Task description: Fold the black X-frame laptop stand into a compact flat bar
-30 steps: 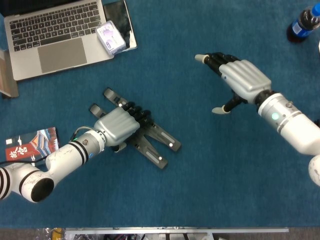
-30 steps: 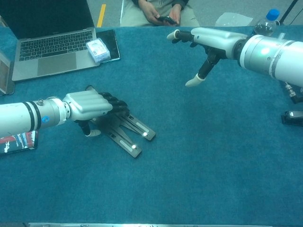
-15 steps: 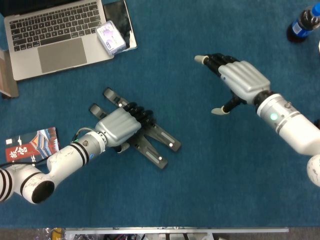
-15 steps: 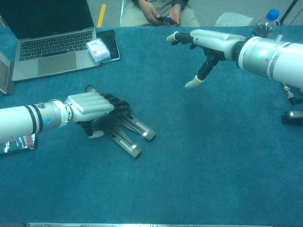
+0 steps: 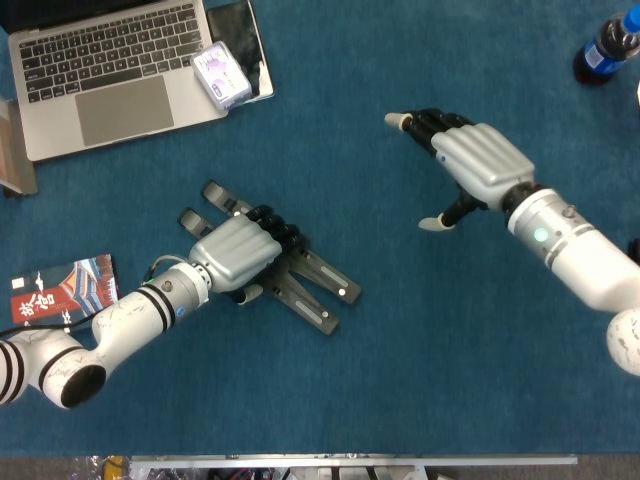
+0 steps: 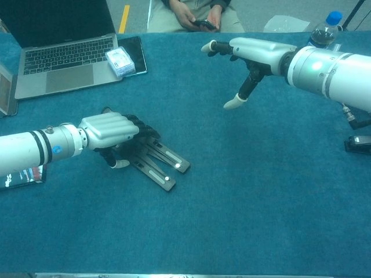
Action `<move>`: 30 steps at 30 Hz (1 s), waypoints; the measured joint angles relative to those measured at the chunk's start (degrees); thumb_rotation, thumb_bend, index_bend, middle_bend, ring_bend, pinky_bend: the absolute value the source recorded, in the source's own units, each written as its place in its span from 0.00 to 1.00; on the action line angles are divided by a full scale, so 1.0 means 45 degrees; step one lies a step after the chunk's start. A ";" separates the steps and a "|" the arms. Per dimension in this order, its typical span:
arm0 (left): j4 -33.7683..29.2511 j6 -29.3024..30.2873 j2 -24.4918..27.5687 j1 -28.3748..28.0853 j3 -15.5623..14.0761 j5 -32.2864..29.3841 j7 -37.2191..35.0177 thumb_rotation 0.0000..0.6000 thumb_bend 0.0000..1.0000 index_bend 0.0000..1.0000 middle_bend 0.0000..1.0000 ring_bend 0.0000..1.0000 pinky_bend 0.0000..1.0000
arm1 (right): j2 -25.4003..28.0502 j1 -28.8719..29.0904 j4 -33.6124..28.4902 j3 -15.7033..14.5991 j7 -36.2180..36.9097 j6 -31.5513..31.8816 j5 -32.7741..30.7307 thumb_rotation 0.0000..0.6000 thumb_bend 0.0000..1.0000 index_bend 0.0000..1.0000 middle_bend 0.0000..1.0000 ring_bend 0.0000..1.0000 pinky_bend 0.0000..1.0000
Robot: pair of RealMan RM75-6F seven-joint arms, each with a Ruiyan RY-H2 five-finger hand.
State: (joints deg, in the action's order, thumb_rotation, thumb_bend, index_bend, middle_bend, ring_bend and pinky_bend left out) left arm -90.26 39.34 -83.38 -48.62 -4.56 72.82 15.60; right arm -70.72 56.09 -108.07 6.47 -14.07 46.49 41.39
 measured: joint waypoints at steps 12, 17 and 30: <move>0.0178 0.0020 -0.0114 0.0133 0.0147 0.0531 -0.0969 1.00 0.36 0.15 0.28 0.24 0.26 | -0.0038 0.0035 0.0022 -0.0004 -0.0127 0.0078 -0.0192 1.00 0.00 0.00 0.08 0.00 0.11; 0.0248 0.0027 -0.0146 0.0178 0.0190 0.0744 -0.1306 1.00 0.36 0.16 0.31 0.27 0.32 | -0.0032 0.0037 -0.0005 0.0017 -0.0150 0.0115 -0.0208 1.00 0.00 0.00 0.08 0.00 0.11; -0.0289 0.0172 0.0449 0.0299 0.0153 0.0912 -0.1174 1.00 0.35 0.00 0.03 0.02 0.14 | 0.0186 -0.0048 -0.0200 0.0028 -0.0191 0.0254 -0.0196 1.00 0.00 0.00 0.08 0.00 0.11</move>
State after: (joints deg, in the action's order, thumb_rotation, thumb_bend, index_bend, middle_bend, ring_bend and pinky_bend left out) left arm -91.56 40.11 -81.36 -47.27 -3.87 76.92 10.32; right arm -69.89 55.88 -108.97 6.60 -14.93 47.63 40.51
